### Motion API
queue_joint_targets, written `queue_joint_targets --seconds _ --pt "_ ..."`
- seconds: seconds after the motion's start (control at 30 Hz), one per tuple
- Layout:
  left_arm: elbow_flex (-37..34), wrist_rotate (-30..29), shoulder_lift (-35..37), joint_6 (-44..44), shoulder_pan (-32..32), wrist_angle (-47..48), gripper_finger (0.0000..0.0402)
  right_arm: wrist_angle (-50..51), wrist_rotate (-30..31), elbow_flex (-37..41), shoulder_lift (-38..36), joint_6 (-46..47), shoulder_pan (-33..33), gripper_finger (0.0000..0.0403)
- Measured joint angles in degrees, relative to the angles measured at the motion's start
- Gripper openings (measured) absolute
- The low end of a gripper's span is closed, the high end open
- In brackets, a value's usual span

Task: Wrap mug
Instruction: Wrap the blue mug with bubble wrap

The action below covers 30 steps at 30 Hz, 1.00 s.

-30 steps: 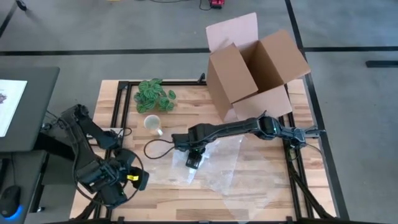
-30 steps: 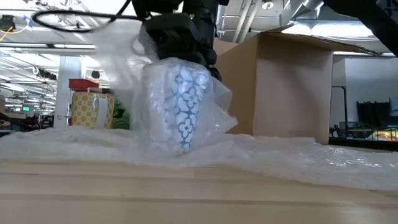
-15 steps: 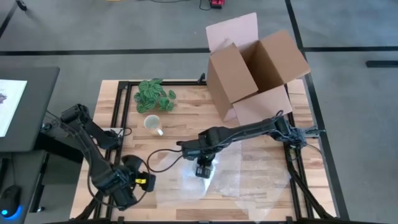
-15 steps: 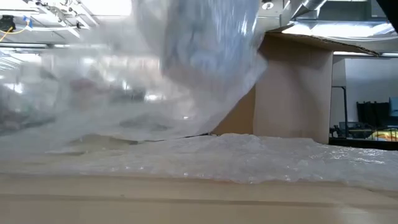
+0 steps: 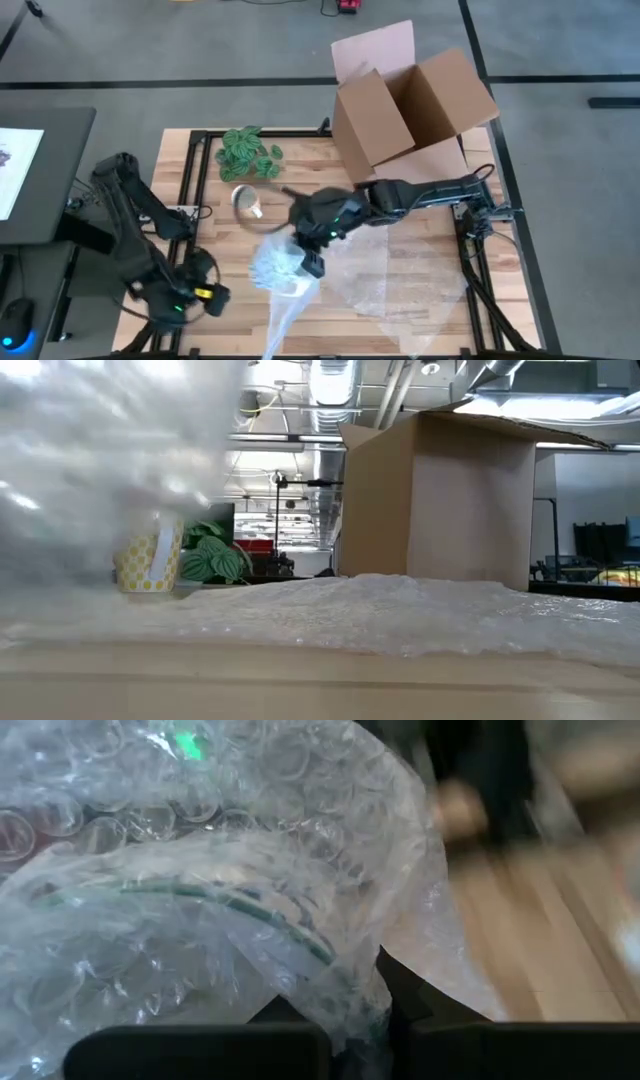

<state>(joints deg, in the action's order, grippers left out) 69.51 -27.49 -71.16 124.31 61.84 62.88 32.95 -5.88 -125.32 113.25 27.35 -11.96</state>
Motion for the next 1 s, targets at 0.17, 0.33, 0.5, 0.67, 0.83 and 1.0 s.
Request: queue_joint_targets --seconds 0.17,0.33,0.5,0.67,0.83,1.0 --pt "1.27 -4.28 7.20 -4.34 0.99 3.09 0.0146 -15.26 0.17 0.02 0.37 1.09 1.34 0.0011" --pt "1.27 -4.94 10.52 -6.62 0.99 5.23 0.0146 -9.94 1.30 -0.02 0.24 -2.21 3.05 0.0011" --pt "1.27 -4.89 9.62 -6.64 0.99 6.44 0.0146 9.83 4.94 0.09 0.46 -3.78 2.57 0.0011" --pt "1.27 -4.91 6.22 -6.54 0.99 7.01 0.0146 29.26 8.95 0.05 4.38 -3.89 1.69 0.0011" --pt "-0.39 -4.86 -0.36 -1.95 0.94 5.61 0.0146 37.00 8.98 0.16 9.74 -4.43 2.09 0.0011" --pt "-2.65 -4.18 -9.08 5.14 -0.04 2.89 0.0146 36.39 5.71 0.07 13.78 -3.57 1.85 0.0011"
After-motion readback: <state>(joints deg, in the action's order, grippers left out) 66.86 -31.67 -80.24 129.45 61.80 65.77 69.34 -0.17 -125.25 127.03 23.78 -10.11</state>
